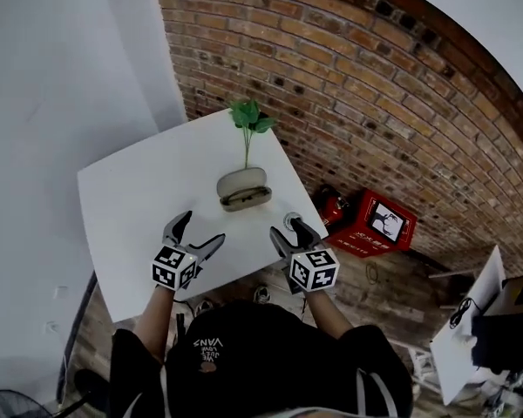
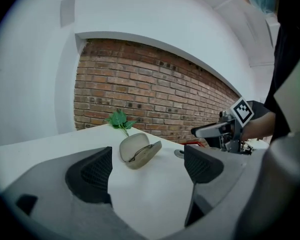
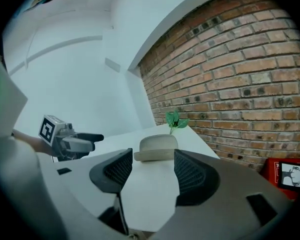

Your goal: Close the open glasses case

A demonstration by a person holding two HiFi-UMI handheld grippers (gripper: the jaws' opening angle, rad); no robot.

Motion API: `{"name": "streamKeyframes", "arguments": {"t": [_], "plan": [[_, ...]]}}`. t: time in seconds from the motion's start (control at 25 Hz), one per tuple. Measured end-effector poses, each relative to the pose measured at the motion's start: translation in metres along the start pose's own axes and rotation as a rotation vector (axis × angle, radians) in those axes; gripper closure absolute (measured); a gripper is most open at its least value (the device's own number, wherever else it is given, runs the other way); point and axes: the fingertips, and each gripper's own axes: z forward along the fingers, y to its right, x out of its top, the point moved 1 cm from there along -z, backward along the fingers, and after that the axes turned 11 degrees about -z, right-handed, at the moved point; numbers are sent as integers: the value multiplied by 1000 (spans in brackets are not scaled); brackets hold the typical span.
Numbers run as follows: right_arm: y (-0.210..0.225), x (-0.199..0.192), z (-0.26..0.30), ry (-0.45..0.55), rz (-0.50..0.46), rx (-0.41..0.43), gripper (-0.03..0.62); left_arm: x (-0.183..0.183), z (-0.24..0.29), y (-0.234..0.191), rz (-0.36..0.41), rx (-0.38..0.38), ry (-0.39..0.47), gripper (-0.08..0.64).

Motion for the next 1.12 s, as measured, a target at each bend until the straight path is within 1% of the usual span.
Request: {"name": "streamKeyframes", "arguments": {"t": [0.28, 0.36, 0.44, 0.52, 0.68, 0.92, 1.12], "plan": [[30, -3, 23, -37, -37, 130, 357, 7, 14, -4, -12, 112, 38, 114], [36, -3, 30, -46, -39, 147, 359, 10, 17, -4, -14, 123, 48, 114], [40, -2, 38, -48, -30, 154, 364, 15, 21, -6, -10, 114, 49, 110], [41, -1, 48, -52, -24, 161, 365, 18, 27, -9, 0, 90, 38, 103], [39, -1, 75, -74, -25, 158, 367, 22, 45, -17, 23, 9, -5, 76], [44, -4, 113, -116, -1, 105, 368, 18, 78, -31, 74, -122, -115, 49], [44, -11, 135, -153, 22, 83, 367, 13, 96, -46, 77, -189, -168, 40]]}}
